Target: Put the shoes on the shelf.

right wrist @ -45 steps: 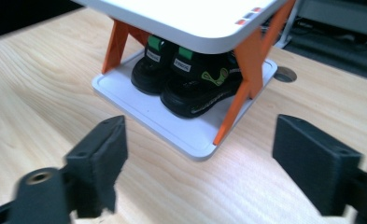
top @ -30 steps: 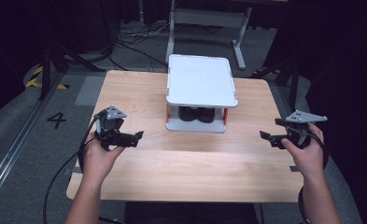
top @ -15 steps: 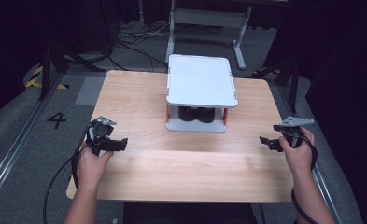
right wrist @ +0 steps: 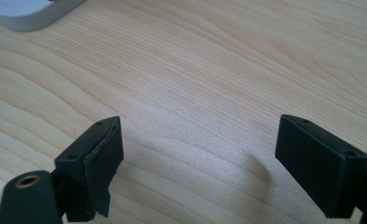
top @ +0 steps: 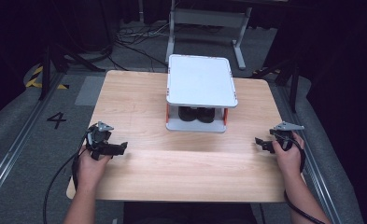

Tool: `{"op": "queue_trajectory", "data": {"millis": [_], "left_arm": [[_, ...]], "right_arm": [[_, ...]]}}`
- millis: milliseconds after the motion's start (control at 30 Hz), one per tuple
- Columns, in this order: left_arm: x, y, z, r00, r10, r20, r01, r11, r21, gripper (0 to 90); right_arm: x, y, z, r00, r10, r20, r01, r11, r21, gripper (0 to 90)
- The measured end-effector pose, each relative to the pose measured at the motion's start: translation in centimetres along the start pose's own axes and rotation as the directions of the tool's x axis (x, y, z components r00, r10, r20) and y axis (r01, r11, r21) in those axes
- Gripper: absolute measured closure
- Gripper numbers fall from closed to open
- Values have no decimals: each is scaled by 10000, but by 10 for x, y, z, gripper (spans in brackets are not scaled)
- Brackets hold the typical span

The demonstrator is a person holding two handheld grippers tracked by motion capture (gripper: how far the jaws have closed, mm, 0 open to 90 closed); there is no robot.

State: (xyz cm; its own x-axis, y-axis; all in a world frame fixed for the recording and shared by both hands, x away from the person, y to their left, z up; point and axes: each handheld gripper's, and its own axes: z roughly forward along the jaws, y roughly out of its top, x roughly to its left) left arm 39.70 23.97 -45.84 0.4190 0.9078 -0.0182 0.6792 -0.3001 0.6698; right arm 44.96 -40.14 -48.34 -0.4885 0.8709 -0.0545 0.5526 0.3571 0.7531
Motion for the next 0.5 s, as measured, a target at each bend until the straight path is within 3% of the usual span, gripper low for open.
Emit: {"op": "queue_trajectory", "data": {"millis": [200,300,500], "left_arm": [[4,-3,8,9998,-146,93,146,9999,0,18],[6,-3,12,9998,-128,129,126,9998,143,2],[8,-4,19,9995,-41,329,20,9979,640,0]], "right_arm": [[0,-1,4,10000,46,-2,-46,9999,127,147],[-3,0,6,9975,696,-149,-690,9971,320,134],[-3,0,6,9975,696,-123,-692,9970,337,132]]}}
